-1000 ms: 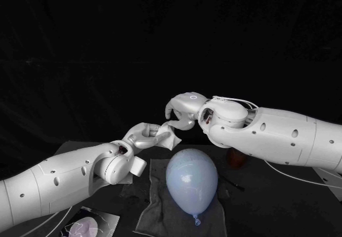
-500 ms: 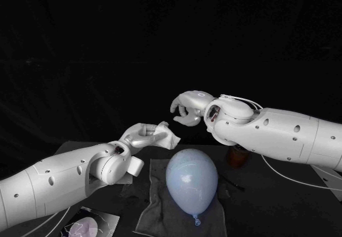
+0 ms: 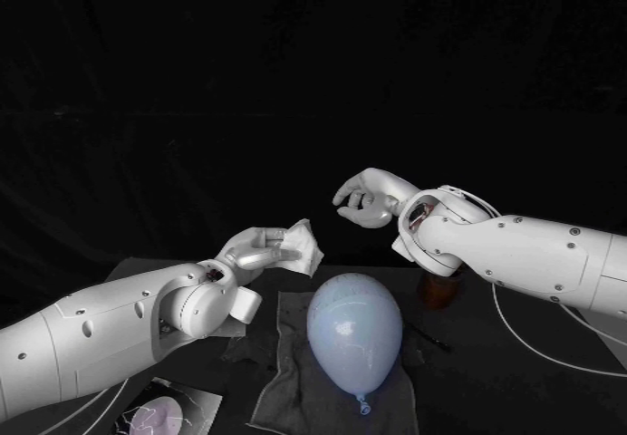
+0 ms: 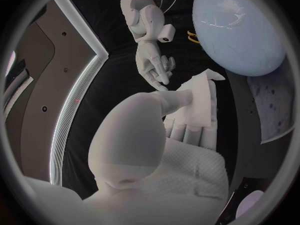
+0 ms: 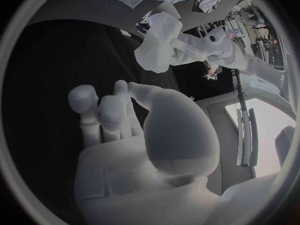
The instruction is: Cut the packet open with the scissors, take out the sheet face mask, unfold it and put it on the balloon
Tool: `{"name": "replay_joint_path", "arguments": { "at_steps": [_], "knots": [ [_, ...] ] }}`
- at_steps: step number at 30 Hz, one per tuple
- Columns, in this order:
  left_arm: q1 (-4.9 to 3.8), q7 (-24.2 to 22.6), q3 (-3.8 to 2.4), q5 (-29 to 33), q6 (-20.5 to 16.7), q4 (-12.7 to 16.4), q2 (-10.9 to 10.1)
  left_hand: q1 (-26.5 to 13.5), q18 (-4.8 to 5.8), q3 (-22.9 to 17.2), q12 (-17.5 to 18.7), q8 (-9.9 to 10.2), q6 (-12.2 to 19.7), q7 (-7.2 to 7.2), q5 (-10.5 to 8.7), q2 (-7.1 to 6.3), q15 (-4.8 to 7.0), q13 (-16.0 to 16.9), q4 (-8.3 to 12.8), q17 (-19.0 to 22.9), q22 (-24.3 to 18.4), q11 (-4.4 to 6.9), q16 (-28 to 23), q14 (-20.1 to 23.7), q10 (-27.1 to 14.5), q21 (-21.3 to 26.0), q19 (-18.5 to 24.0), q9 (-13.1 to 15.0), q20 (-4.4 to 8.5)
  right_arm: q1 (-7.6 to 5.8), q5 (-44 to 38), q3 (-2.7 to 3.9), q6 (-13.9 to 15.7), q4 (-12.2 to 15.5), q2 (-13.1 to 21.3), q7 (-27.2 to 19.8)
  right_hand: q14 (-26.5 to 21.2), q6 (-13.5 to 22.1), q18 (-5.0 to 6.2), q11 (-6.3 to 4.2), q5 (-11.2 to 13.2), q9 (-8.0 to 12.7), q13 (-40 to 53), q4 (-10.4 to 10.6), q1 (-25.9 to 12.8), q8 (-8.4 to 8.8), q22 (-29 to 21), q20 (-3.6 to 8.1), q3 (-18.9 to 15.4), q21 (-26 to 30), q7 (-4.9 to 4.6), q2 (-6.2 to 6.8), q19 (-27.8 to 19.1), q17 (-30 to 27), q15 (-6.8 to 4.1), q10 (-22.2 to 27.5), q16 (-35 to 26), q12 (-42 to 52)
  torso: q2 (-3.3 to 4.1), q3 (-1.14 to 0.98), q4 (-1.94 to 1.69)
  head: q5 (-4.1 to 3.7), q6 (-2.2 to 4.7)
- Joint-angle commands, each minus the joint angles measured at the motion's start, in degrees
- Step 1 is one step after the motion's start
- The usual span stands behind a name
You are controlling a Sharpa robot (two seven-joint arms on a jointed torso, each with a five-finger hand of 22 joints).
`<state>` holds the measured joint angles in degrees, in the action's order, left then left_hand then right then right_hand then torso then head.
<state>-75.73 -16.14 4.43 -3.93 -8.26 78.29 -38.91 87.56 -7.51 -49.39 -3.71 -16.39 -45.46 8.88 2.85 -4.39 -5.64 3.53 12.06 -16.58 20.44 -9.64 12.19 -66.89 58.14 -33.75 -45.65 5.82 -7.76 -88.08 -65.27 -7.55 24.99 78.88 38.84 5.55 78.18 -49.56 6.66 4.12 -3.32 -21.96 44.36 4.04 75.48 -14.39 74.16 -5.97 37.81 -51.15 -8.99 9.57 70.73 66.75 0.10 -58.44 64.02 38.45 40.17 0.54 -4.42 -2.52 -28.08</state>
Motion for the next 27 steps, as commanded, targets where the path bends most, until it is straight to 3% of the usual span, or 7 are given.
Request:
{"name": "replay_joint_path", "arguments": {
  "at_steps": [1,11,19,25,27],
  "knots": [
    [-0.05,0.36,-0.06,2.08,2.35,0.37,-0.08,-0.9,0.21,-1.17,0.04,0.54,0.78,0.0,-0.06,-0.06,-0.06,0.01,1.14,-0.11,0.26,0.02,0.4,-0.4,-0.92,-0.5,0.64,-0.07,-0.04,0.38,6.83,-0.15,1.98,0.76,0.51,-3.8,0.2,-0.58,0.97,-0.06,-0.37,-0.06,-0.11,-0.41,0.58,-0.12,0.17,-0.13,0.02,-0.34,0.01,-0.03,0.5,0.1,-0.1,-0.11,0.02,-0.32,0.02,0.0,0.06,0.09,-0.03],
    [-0.05,1.92,-0.04,4.17,3.8,0.86,-0.47,-2.74,-0.49,-3.9,0.09,2.12,4.2,-0.96,-0.07,0.32,0.55,0.05,2.8,-0.31,0.25,0.55,2.14,-0.27,-5.65,-0.9,1.39,-0.45,-0.96,1.69,10.31,-0.69,0.65,3.22,1.73,-6.3,0.55,-1.31,0.8,-0.28,-0.15,-0.29,-1.08,-0.93,0.62,-0.55,0.34,0.01,-0.32,-0.83,0.34,0.06,1.19,0.21,-0.26,-0.37,0.22,-0.51,0.02,0.03,-0.03,0.14,-0.08],
    [-0.05,2.91,-0.04,4.92,5.46,1.16,-0.74,-3.79,-1.1,-5.59,0.06,2.66,6.04,-0.26,-0.07,0.42,0.9,0.07,3.49,-0.61,-0.22,0.86,4.25,0.35,-7.87,-0.56,1.43,-0.49,-1.76,2.77,10.86,-0.92,1.58,4.43,1.53,-8.46,1.08,-1.43,0.52,-0.41,-0.05,-0.37,-1.64,-1.13,0.23,-0.67,0.88,0.09,-1.23,-2.06,0.5,0.52,2.02,1.0,-0.35,-0.78,1.18,-0.39,0.04,0.04,-0.04,0.22,-0.17],
    [-0.05,3.81,-0.03,5.04,7.37,1.63,-0.97,-4.76,-1.77,-7.3,-0.08,2.54,6.53,0.48,-0.06,0.32,1.28,0.13,3.9,-1.34,-0.85,1.59,7.08,1.56,-9.52,-0.02,1.4,-0.28,-2.62,3.44,9.26,-1.06,2.74,5.04,0.7,-10.18,3.04,-1.2,-0.4,-0.6,0.46,-0.29,-1.79,-1.33,-0.69,-0.47,3.03,0.28,-3.82,-6.73,0.7,1.67,4.56,4.21,-0.51,-2.02,5.26,1.09,0.02,0.05,-0.01,0.13,-0.28],
    [-0.05,4.03,-0.03,5.02,7.97,1.72,-0.98,-4.93,-1.93,-7.51,-0.15,2.35,6.26,0.81,-0.06,0.29,1.37,0.16,3.94,-1.48,-0.94,1.79,7.67,1.88,-9.59,0.03,1.41,-0.16,-2.76,3.62,8.79,-1.1,3.41,5.06,0.28,-10.66,3.54,-1.16,-0.7,-0.67,0.44,-0.25,-1.73,-1.4,-0.51,-0.38,3.78,0.33,-4.22,-8.38,0.74,1.48,5.37,5.13,-0.57,-2.27,6.42,1.53,0.01,0.05,0.01,0.1,-0.3]
  ]
}}
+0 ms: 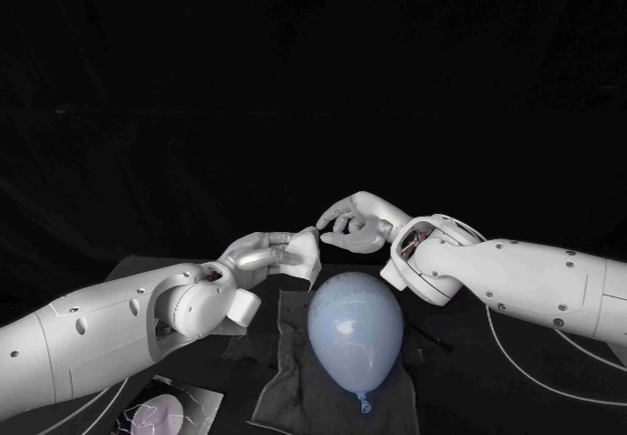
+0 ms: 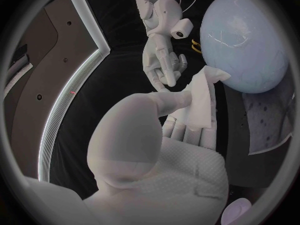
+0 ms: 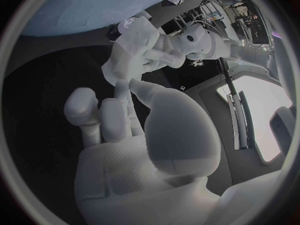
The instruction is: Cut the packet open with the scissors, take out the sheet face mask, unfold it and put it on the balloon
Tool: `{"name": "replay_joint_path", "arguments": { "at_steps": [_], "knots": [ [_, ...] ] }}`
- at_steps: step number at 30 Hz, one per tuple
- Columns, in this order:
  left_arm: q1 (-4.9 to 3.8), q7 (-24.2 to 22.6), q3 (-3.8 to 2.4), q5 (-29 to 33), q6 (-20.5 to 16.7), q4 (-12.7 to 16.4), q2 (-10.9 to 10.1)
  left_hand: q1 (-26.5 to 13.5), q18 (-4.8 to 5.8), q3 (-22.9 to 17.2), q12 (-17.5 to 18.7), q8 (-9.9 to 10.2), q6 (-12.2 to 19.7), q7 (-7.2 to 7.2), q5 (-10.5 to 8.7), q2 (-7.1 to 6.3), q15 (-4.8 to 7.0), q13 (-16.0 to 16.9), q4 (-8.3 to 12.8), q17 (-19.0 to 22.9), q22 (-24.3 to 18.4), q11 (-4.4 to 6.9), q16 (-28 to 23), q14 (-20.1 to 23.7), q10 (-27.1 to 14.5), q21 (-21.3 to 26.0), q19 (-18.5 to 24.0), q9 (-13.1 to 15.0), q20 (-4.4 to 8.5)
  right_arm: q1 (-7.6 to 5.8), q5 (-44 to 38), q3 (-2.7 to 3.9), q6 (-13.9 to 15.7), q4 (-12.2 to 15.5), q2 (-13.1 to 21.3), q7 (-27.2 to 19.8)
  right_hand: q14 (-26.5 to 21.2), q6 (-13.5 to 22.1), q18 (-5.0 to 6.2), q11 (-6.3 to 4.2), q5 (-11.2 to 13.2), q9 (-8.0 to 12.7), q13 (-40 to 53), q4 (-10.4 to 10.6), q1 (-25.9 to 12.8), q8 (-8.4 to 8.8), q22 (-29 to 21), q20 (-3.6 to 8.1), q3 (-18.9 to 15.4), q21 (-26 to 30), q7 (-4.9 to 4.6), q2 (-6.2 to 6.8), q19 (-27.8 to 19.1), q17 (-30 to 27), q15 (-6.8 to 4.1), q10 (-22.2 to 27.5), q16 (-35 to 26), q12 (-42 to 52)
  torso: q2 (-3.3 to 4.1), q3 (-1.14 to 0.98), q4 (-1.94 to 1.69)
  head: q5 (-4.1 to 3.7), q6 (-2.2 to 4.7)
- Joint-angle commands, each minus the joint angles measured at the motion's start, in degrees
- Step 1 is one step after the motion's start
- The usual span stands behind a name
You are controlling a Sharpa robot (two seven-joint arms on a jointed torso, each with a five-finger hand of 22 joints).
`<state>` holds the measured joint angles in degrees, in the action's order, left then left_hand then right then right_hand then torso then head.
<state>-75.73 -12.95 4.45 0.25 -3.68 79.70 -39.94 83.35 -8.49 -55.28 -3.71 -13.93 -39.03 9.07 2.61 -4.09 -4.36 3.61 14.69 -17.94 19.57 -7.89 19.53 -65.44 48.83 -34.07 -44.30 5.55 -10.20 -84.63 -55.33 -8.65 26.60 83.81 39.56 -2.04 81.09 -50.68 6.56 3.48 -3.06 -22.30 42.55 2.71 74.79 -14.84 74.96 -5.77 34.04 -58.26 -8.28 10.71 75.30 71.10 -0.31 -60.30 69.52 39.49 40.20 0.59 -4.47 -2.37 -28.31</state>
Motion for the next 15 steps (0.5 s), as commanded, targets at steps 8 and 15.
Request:
{"name": "replay_joint_path", "arguments": {
  "at_steps": [8,15],
  "knots": [
    [-0.05,1.32,-0.06,0.59,5.12,0.48,-0.04,-1.03,-1.3,-2.25,-0.29,-0.7,-1.08,0.78,0.18,0.01,0.21,0.11,1.38,-0.49,-0.28,0.29,1.93,1.2,-0.24,0.48,0.13,0.45,-0.72,0.47,-1.82,-0.06,4.11,-0.68,-1.81,-3.62,1.24,0.06,-0.95,0.02,0.18,0.23,0.17,0.07,0.31,0.31,3.94,0.18,-1.12,-3.19,-0.12,-0.19,1.78,1.89,-0.16,-0.67,2.37,1.28,0.0,0.0,0.0,-0.08,-0.11],
    [-0.05,1.45,-0.06,0.03,5.97,0.61,-0.25,-1.27,-1.54,-2.98,-0.28,-0.93,-1.12,0.62,0.18,-0.03,0.28,0.1,1.44,-0.9,-0.5,0.52,3.62,2.09,-0.31,0.63,0.25,0.63,-1.1,0.54,-2.02,-0.07,4.8,-1.61,-2.34,-3.57,1.82,-0.11,-1.25,0.0,0.17,0.32,0.33,0.09,0.6,0.42,4.78,0.21,-1.48,-4.9,-0.11,-0.68,2.64,2.86,-0.18,-0.86,3.64,2.07,0.0,-0.01,0.02,-0.05,-0.2]
  ]
}}
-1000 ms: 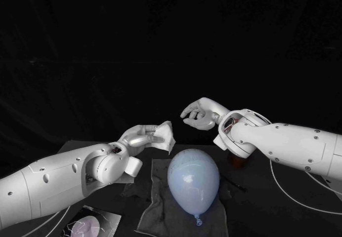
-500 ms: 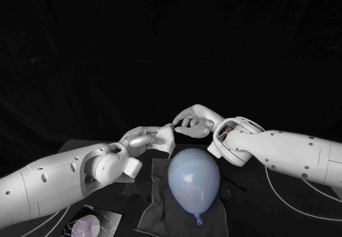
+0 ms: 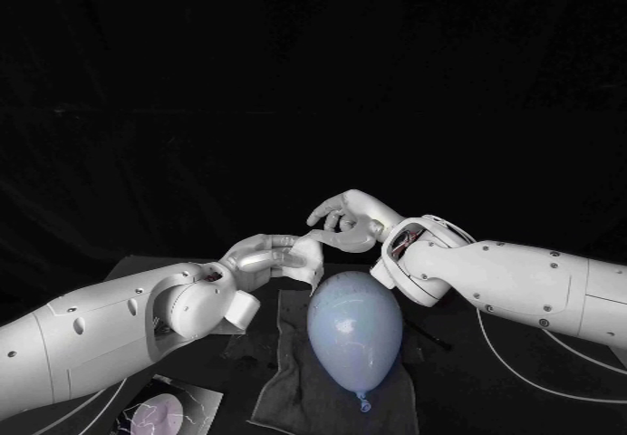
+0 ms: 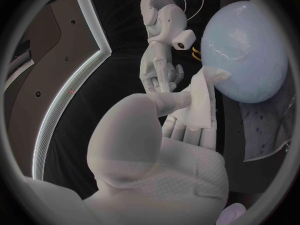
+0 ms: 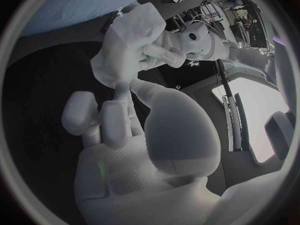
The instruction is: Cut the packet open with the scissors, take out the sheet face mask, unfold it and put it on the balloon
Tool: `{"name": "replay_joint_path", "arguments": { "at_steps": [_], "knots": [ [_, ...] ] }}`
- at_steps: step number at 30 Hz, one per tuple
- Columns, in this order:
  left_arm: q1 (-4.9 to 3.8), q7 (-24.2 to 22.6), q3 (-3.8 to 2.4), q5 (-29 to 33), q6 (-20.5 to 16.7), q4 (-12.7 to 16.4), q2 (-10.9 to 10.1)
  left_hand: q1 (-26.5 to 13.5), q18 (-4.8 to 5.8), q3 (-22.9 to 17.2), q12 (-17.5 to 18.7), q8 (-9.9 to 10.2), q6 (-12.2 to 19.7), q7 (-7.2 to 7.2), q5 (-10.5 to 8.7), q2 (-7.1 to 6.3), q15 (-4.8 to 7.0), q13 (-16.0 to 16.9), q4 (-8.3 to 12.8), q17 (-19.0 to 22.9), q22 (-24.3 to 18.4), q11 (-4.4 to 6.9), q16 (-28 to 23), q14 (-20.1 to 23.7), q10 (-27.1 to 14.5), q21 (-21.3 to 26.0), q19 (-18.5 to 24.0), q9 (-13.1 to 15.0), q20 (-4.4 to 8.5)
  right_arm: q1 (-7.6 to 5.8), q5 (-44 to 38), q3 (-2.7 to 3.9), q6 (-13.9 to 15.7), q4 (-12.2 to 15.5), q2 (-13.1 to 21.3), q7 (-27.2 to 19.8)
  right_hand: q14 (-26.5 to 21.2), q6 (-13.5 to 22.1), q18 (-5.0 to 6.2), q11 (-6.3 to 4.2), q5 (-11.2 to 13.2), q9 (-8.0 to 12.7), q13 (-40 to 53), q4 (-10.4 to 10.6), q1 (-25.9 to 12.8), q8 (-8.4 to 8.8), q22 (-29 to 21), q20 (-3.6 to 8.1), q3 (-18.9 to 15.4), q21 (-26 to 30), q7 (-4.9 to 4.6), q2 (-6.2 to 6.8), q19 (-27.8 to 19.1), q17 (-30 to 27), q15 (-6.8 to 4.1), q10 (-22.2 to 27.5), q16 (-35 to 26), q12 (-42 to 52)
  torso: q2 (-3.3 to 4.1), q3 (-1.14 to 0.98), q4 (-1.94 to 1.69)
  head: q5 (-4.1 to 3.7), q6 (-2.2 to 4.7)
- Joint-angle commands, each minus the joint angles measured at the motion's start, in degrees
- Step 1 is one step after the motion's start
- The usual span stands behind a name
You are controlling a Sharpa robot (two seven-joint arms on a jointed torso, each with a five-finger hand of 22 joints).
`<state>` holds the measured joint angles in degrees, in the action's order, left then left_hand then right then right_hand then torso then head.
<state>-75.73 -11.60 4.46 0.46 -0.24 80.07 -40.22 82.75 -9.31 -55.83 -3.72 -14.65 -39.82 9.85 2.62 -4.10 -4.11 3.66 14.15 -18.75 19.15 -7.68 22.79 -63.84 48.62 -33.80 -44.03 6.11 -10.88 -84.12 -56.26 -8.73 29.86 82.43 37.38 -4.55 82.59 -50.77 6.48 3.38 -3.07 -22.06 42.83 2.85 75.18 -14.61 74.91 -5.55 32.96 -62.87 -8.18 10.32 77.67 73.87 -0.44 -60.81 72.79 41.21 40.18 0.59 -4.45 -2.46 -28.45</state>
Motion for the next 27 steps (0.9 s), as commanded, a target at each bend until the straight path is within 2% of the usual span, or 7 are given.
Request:
{"name": "replay_joint_path", "arguments": {
  "at_steps": [1,9,15,21,27],
  "knots": [
    [-0.05,0.1,-0.06,-0.29,2.67,0.27,0.01,-0.74,-0.78,-2.64,-0.27,-0.28,-0.35,-0.29,0.17,-0.04,0.08,0.04,2.0,-0.23,-0.13,0.43,0.88,0.75,-0.15,0.39,0.04,0.13,-0.51,0.03,-1.19,0.01,1.42,-0.33,-0.21,-0.99,0.34,-0.05,-1.18,0.1,0.17,0.09,0.07,-0.09,0.33,0.21,4.9,-0.01,-0.38,-0.4,-0.21,-0.39,0.33,0.13,-0.05,-0.33,0.43,0.43,0.01,-0.02,0.0,0.06,-0.06],
    [-0.05,0.1,-0.06,-0.84,3.24,0.39,-0.06,-0.97,-0.95,-3.48,-0.24,-0.55,-0.42,-0.78,0.18,-0.1,0.21,0.04,2.01,-0.75,-0.34,0.94,3.08,1.91,-0.31,0.47,0.18,0.35,-0.81,0.06,-2.11,0.01,-0.91,-0.28,-0.07,-0.28,1.12,-0.72,-1.57,0.04,0.2,0.15,0.56,-0.39,1.34,0.18,6.07,0.03,-0.27,-2.59,-0.08,-1.59,1.29,1.78,-0.09,-0.17,2.48,1.77,-0.04,-0.02,0.02,0.03,-0.16],
    [-0.05,0.04,-0.06,-1.09,3.18,0.31,-0.12,-1.12,-1.0,-3.92,-0.24,-0.69,-0.37,-0.88,0.18,-0.12,0.22,0.04,1.99,-1.04,-0.43,1.05,4.49,2.71,-0.36,0.45,0.24,0.48,-0.92,0.06,-2.15,0.01,-4.34,0.61,0.71,-0.47,1.77,-2.35,-1.95,-0.49,0.31,-0.2,1.63,1.81,-0.82,-0.73,7.37,0.25,-2.33,-4.87,0.71,-2.63,2.12,3.52,-0.44,0.03,4.61,3.76,-0.03,-0.04,0.03,0.05,-0.36],
    [-0.05,-0.01,-0.06,-1.59,3.15,0.25,-0.18,-1.17,-1.0,-4.35,-0.24,-0.75,-0.24,-0.9,0.18,-0.11,0.22,0.04,2.0,-1.25,-0.51,1.07,5.58,3.28,-0.41,0.47,0.36,0.56,-1.0,0.07,-0.75,0.01,-6.1,1.48,1.85,-0.9,2.48,-1.99,-2.4,-0.41,0.33,-0.07,5.44,4.71,-3.74,-0.53,8.54,0.32,-5.48,-7.24,0.68,-1.81,3.07,5.18,-0.39,-2.01,6.55,8.18,-0.01,-0.02,0.0,0.02,-0.47],
    [-0.05,-0.06,-0.06,-1.96,3.16,0.2,-0.24,-1.29,-1.01,-4.84,-0.24,-0.83,-0.14,-0.97,0.18,-0.17,0.23,0.05,2.01,-1.49,-0.6,1.15,6.81,3.91,-0.46,0.48,0.43,0.66,-1.1,0.07,1.77,0.01,-7.17,1.37,2.44,-1.14,2.74,-1.63,-2.54,-0.27,0.31,0.11,7.46,6.09,-3.96,-0.27,9.07,0.24,-7.01,-8.04,0.5,-1.74,3.31,5.97,-0.26,-2.58,7.52,10.44,0.0,-0.04,0.0,0.04,-0.51]
  ]
}}
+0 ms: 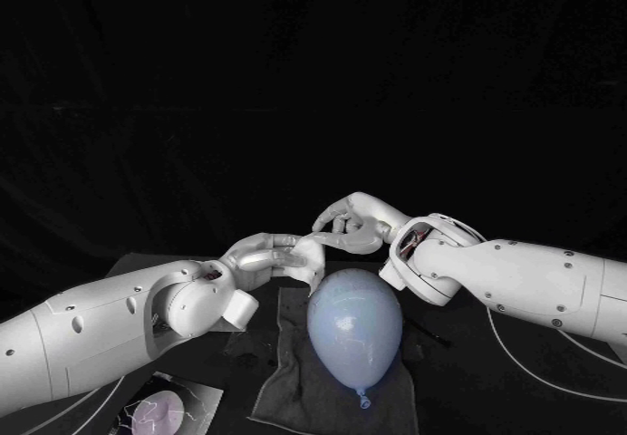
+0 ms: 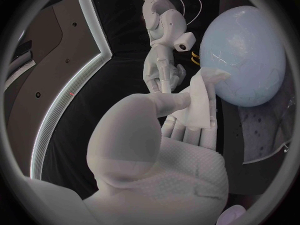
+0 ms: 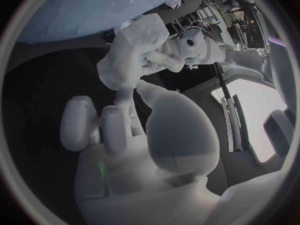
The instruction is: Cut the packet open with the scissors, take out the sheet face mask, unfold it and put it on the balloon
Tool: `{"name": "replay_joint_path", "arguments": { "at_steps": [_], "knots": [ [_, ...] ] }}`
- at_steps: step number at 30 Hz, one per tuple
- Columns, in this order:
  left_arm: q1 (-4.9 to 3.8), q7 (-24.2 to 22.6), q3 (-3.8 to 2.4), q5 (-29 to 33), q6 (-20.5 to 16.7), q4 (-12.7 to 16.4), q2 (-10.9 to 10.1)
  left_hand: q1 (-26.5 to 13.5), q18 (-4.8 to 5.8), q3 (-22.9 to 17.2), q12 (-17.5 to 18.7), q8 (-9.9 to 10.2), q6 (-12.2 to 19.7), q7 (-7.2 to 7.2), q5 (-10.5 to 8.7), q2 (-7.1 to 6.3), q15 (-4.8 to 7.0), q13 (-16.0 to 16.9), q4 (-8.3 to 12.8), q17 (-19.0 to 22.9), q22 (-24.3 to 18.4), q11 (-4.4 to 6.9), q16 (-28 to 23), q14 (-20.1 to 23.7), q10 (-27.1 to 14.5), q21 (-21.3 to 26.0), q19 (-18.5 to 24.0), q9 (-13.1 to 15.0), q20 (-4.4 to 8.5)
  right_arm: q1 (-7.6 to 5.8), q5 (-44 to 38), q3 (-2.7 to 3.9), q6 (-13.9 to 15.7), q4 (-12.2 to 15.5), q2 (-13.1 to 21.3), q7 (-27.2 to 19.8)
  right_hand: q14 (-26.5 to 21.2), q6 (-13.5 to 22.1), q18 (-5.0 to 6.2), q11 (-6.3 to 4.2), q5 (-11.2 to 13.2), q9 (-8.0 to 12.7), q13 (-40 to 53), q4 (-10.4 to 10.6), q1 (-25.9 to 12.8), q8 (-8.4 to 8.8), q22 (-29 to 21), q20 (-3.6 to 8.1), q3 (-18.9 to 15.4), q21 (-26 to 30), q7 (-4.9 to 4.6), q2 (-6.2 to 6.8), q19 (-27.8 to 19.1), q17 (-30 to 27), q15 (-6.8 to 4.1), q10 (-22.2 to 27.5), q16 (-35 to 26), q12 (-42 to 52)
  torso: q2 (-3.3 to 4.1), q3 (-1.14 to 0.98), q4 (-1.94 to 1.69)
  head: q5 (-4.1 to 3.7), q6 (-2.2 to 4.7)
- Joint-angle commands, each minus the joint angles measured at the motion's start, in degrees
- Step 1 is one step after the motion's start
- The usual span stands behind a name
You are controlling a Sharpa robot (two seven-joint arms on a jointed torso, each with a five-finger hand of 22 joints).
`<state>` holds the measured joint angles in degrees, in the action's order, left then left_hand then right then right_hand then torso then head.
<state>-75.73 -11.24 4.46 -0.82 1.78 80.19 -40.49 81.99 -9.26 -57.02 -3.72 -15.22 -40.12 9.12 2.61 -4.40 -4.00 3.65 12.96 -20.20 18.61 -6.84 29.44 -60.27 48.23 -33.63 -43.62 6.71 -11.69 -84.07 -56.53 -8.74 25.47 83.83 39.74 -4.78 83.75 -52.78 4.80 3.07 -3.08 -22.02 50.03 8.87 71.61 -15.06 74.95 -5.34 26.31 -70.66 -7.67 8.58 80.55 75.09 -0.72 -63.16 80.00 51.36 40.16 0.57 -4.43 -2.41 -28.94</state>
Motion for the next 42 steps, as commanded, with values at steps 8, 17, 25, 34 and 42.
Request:
{"name": "replay_joint_path", "arguments": {
  "at_steps": [8,17,25,34,42],
  "knots": [
    [-0.05,-0.41,-0.06,-1.22,1.33,0.08,-0.03,-0.67,-1.02,-4.3,-0.24,-0.4,0.23,-0.28,0.19,0.06,0.12,0.06,3.19,-0.32,-0.16,0.37,1.82,1.2,-0.12,0.34,0.26,0.2,-0.42,0.02,3.78,0.02,-3.47,-0.67,0.31,-1.38,1.68,0.72,-0.96,0.26,0.32,0.24,1.22,1.08,-0.07,0.42,9.45,-0.11,-1.4,-0.82,-0.26,-0.1,0.57,5.16,0.2,-0.18,0.86,1.4,0.04,0.01,-0.02,-0.07,-0.09],
    [-0.05,-0.44,-0.06,-1.99,1.82,0.13,-0.02,-0.84,-1.04,-5.13,-0.26,-0.57,0.23,-0.32,0.19,-0.02,0.1,0.06,3.17,-0.62,-0.23,0.42,3.66,2.18,-0.12,0.28,0.43,0.36,-0.57,0.02,4.32,0.02,-4.93,-1.02,0.12,-1.52,1.82,0.47,-1.06,0.26,0.31,0.24,1.84,1.6,0.8,0.31,9.8,-0.2,-1.62,-1.47,-0.23,-0.91,0.81,5.58,0.24,-0.3,1.38,2.14,-0.01,0.01,-0.05,-0.1,-0.22],
    [-0.05,-0.6,-0.06,-2.42,2.63,0.24,-0.03,-1.06,-0.99,-5.51,-0.41,-0.93,-0.11,-0.6,0.18,-0.07,0.1,0.1,3.12,-0.78,-0.21,0.68,5.22,3.11,0.26,0.15,0.82,0.59,-0.67,0.02,3.79,0.02,-5.78,-1.68,-0.25,-1.48,2.62,-2.0,-1.47,-0.61,0.3,-0.37,3.75,0.69,4.44,-1.25,10.69,0.1,-0.74,-3.89,0.85,-3.41,1.92,7.12,-0.37,-1.88,3.01,4.3,0.02,0.05,-0.02,-0.07,-0.27],
    [-0.05,-0.86,-0.07,-2.89,2.85,0.25,-0.09,-1.12,-0.96,-5.43,-0.48,-1.23,-0.44,-0.53,0.17,-0.06,0.08,0.1,3.18,-0.81,0.22,0.61,6.48,3.92,0.68,-0.53,1.19,0.78,-0.58,0.03,2.43,0.03,-4.61,-1.75,-0.37,-2.54,5.11,-6.05,-2.85,-3.12,0.28,-3.2,15.03,-1.81,7.8,-6.65,12.54,2.11,0.74,-10.64,3.69,-5.8,5.28,11.98,-2.6,-11.79,7.5,15.43,0.01,0.02,-0.03,-0.11,-0.41],
    [-0.05,-1.19,-0.07,-5.12,2.77,0.27,-0.09,-1.44,-0.81,-5.15,-0.52,-1.49,-0.73,0.12,0.17,-0.08,-0.2,0.1,3.14,-0.48,0.9,-0.05,7.34,4.98,1.23,-1.49,2.08,0.96,-0.53,0.07,3.28,0.05,-1.29,-1.24,-0.15,-4.11,5.64,-6.16,-3.24,-3.57,0.29,-4.33,19.58,-1.91,7.31,-8.48,13.04,2.66,1.31,-12.5,4.13,-5.8,6.16,13.2,-3.06,-14.7,8.56,19.71,-0.01,0.0,-0.01,-0.15,-0.46]
  ]
}}
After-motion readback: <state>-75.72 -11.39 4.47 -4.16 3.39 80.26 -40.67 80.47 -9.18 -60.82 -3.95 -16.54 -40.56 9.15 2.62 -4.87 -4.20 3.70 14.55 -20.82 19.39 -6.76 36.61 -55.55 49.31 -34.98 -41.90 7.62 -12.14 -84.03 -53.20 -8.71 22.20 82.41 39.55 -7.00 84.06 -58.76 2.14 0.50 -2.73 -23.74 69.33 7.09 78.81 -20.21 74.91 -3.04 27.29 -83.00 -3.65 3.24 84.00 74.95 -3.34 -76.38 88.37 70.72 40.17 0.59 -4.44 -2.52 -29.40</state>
